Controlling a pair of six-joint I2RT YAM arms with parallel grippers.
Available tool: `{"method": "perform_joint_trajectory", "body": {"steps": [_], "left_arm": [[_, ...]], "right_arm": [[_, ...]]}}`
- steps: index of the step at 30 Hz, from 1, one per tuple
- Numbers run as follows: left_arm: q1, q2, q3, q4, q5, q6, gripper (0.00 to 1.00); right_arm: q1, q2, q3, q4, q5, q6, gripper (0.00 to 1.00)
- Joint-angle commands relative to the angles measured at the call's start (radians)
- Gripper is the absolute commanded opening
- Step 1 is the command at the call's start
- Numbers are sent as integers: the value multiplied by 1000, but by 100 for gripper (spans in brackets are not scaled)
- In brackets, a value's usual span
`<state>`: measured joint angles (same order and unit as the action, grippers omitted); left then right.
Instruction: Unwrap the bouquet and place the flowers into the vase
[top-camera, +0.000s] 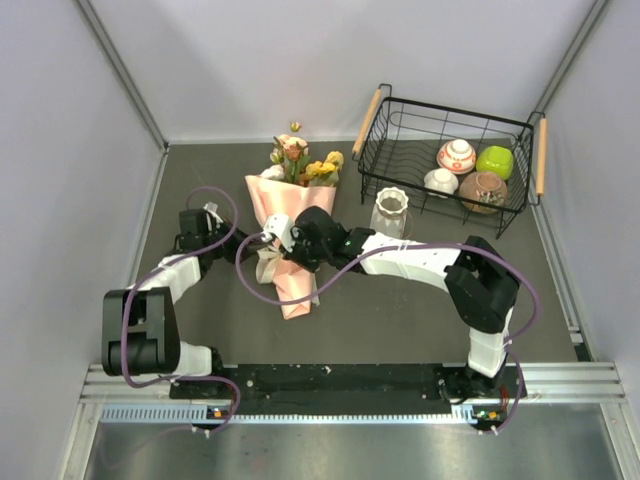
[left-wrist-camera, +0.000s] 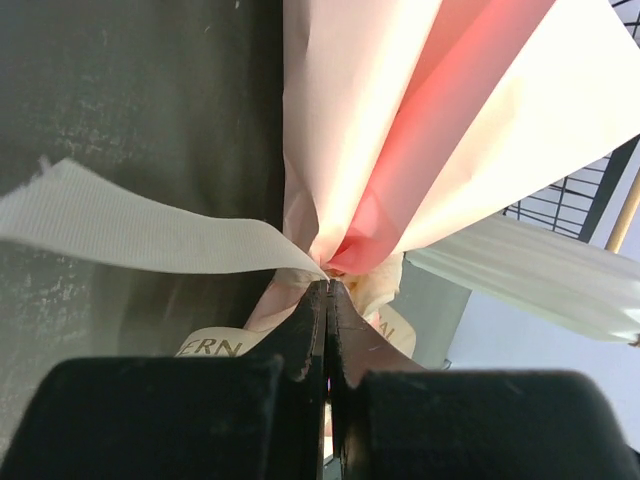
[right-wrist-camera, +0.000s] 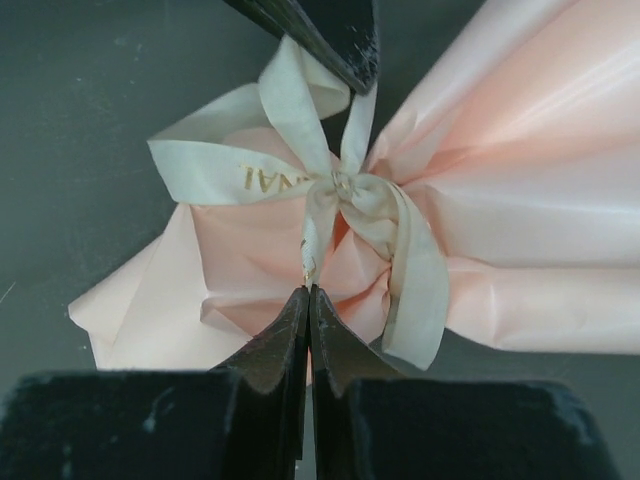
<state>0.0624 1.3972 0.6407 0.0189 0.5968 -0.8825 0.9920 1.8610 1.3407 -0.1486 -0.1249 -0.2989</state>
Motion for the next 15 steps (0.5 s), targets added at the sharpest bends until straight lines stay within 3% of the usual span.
{"method": "perform_joint_trajectory", "body": {"steps": [1, 8, 15], "left_arm": [[-7, -12, 0, -14, -11, 48, 0], [-7, -20, 14, -42, -18, 62, 0], [-7, -32, 7, -60, 6, 76, 0]], "right_arm": [[11, -39, 43, -123, 111, 142, 0], [7, -48, 104, -267, 151, 293, 0], [-19, -42, 106, -269, 33, 377, 0]]}}
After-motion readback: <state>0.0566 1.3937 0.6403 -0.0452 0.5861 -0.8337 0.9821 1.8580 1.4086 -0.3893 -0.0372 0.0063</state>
